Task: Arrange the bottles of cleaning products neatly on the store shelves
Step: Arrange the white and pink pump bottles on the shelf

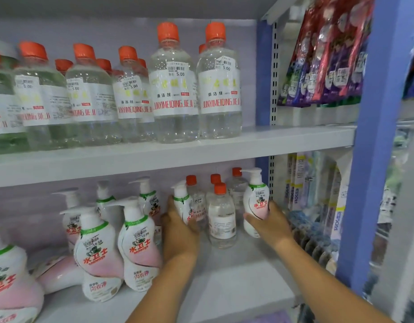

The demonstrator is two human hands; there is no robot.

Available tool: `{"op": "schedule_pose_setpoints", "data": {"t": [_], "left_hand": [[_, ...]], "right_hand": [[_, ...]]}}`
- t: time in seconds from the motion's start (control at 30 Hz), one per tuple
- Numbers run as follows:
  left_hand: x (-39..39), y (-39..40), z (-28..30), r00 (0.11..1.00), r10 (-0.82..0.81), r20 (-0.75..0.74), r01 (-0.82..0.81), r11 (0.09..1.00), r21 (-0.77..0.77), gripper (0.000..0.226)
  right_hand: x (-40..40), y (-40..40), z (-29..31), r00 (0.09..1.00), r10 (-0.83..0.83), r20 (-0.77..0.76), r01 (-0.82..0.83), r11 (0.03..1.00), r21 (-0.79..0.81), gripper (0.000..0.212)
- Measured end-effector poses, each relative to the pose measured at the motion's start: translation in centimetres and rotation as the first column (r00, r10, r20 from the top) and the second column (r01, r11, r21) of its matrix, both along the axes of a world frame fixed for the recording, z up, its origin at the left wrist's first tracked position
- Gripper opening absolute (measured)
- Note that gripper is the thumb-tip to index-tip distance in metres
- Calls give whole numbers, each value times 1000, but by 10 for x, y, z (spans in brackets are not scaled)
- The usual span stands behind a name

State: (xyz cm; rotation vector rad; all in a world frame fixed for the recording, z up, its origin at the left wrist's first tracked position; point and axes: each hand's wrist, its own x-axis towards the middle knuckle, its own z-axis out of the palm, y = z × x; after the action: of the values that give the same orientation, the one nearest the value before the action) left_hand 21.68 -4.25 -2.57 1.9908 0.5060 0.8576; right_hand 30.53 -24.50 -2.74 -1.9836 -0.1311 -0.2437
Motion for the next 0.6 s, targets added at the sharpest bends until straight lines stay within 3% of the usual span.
{"op": "schedule_pose_setpoints", "data": {"t": [0.13,0.27,0.4,0.5,0.57,0.6], "left_hand": [[-4,15,-6,980,199,-22,-195,974,114,83],[-1,18,-7,968,249,17,-249,962,110,87],[0,20,-6,960,272,73,-278,954,111,89],[-11,1,1,957,192,219,-232,957,174,80],[-14,-13,6,944,39,328,-136,951,276,63],[-12,-18,7,932,-28,360,-91,947,307,57]], "right_hand": [[-9,-7,-2,1000,-21,-2,21,997,-68,40],[-20,-24,-18,992,-105,71,102,994,48,36],[-22,-28,-16,996,-86,26,83,992,96,44],[-48,-24,-8,954,-212,212,214,977,15,74],[-79,-11,-4,903,-234,361,239,971,32,67],[-89,-1,-4,902,-174,396,172,984,40,62]]}}
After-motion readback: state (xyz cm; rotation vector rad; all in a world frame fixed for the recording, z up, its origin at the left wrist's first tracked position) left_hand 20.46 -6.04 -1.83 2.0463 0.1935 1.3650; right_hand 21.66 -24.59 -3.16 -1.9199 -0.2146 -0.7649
